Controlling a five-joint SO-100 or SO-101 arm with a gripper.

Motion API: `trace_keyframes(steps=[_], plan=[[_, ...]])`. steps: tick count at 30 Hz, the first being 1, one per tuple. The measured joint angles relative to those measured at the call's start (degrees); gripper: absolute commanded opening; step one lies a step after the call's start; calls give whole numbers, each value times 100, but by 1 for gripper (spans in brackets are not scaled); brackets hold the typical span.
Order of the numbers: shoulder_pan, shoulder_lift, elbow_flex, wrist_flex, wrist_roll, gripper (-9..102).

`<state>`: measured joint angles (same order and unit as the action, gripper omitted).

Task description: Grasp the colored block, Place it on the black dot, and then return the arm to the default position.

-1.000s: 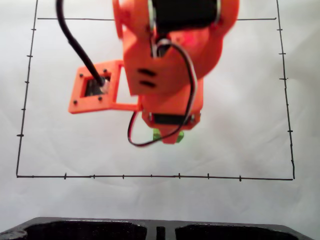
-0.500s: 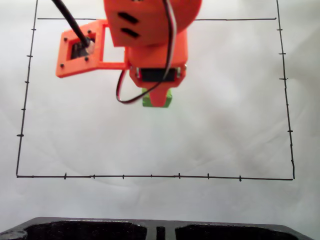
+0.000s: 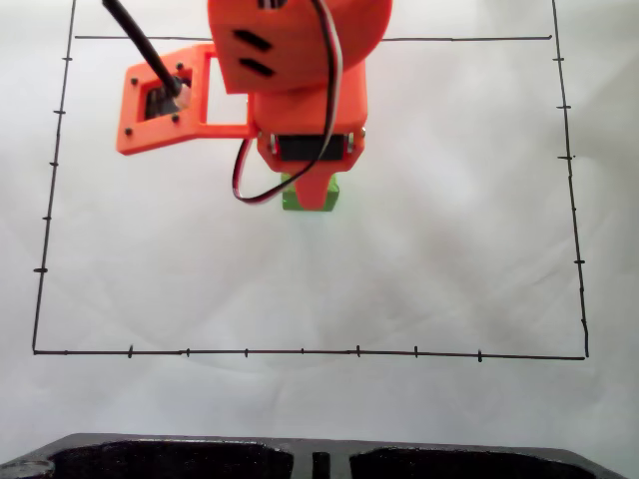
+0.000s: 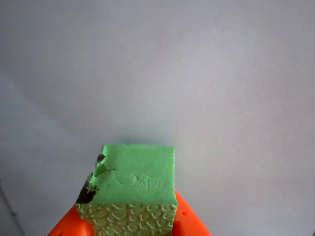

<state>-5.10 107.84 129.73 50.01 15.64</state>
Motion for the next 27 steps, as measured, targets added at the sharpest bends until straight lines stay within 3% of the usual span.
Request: trace_keyframes(steps=[8,16,27], plan=[[-18,-97,9,-70,-35,24],[-123,62,9,167,-229,38],[-396,1828,132,984,-554,48]])
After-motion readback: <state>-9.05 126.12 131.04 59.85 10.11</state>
